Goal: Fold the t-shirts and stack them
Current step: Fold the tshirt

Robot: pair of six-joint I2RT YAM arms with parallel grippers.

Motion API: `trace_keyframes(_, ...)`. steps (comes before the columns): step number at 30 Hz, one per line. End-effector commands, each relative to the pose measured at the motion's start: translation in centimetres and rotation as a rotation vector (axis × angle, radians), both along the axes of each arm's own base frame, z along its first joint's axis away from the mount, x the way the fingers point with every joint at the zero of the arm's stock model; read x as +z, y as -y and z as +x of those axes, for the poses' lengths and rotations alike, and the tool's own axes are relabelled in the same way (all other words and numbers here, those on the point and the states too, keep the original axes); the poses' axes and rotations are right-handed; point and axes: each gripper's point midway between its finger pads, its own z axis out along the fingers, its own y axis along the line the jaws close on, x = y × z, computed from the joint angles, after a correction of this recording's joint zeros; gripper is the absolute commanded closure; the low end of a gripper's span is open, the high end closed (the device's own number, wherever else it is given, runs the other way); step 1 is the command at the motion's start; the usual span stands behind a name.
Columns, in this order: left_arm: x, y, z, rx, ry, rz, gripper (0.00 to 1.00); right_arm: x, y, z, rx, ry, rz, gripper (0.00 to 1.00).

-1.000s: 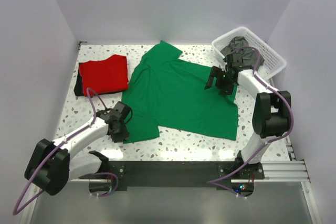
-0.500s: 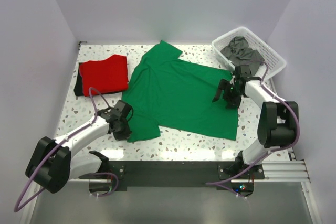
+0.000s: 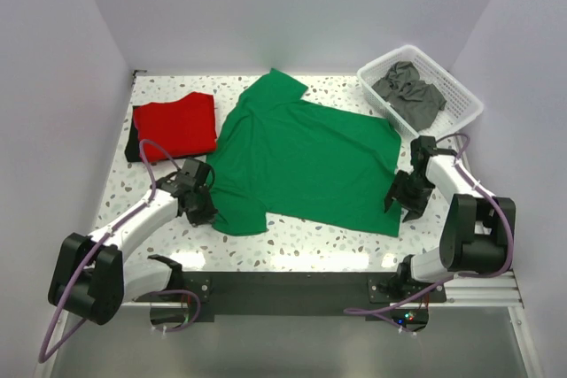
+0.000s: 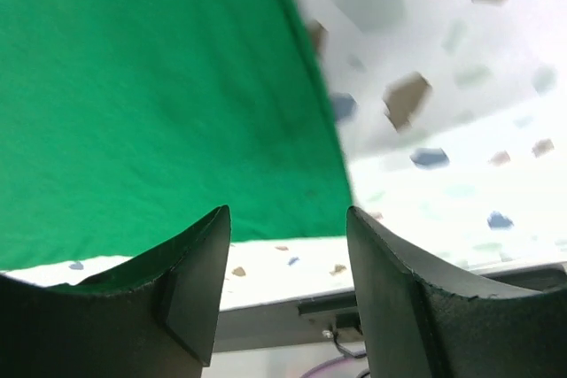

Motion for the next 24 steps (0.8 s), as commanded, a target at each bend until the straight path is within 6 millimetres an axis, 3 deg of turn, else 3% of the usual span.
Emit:
trace_keyframes(1,1.7,0.5,1.9,-0.039,0.070,-0.054,1.00,1.1,1.3,-2.4,-0.061,-0.069,-0.084,0.42)
trace_keyframes(6,1.7,0.5,2.4,-0.069,0.061,-0.051,1.00,1.4,1.7,-4.7,-0.082,-0.140,-0.110,0.52)
trace_keyframes(9,1.7,0.6,2.4,-0.075,0.057,-0.057,1.00,1.5,1.5,-4.9,-0.113,-0.127,-0.105,0.61)
trace_keyframes(13,1.9,0.5,2.4,-0.080,0.059,-0.063,1.00,0.5,1.3,-5.9,-0.131,-0.143,-0.106,0.64)
trace_keyframes(24,1.9,0.8,2.3,-0.091,0.056,-0.080,1.00,-1.3,0.8,-4.0,-0.176,-0.092,-0.074,0.64)
